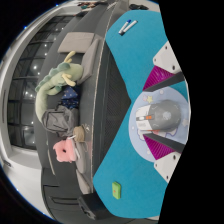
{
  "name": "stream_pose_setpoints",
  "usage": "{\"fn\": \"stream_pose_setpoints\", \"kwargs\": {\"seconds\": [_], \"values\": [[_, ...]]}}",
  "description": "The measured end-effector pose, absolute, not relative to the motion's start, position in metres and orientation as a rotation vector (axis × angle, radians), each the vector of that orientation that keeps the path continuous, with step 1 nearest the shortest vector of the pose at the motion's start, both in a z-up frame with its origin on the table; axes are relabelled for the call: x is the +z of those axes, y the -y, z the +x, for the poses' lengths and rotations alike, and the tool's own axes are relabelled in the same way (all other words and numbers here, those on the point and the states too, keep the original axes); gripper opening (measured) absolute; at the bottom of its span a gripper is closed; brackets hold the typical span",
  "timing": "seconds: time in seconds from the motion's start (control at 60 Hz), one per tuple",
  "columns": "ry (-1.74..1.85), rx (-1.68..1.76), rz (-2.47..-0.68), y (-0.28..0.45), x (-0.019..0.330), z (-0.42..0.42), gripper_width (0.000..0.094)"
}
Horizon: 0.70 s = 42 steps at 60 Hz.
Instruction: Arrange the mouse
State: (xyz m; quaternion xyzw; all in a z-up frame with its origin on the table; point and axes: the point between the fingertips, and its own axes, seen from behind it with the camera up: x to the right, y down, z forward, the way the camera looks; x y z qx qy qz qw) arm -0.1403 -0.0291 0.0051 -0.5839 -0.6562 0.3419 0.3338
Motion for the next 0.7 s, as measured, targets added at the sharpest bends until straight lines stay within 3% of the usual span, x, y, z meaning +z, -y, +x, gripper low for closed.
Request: {"fn": "stream_pose_setpoints", "kwargs": {"seconds": [0.333, 0.7], "values": [[1.592, 0.998, -1.506, -0.027, 0.113, 0.052, 0.0852], [1.630, 0.975, -1.560, -0.067, 0.104, 0.232, 0.0861]]}}
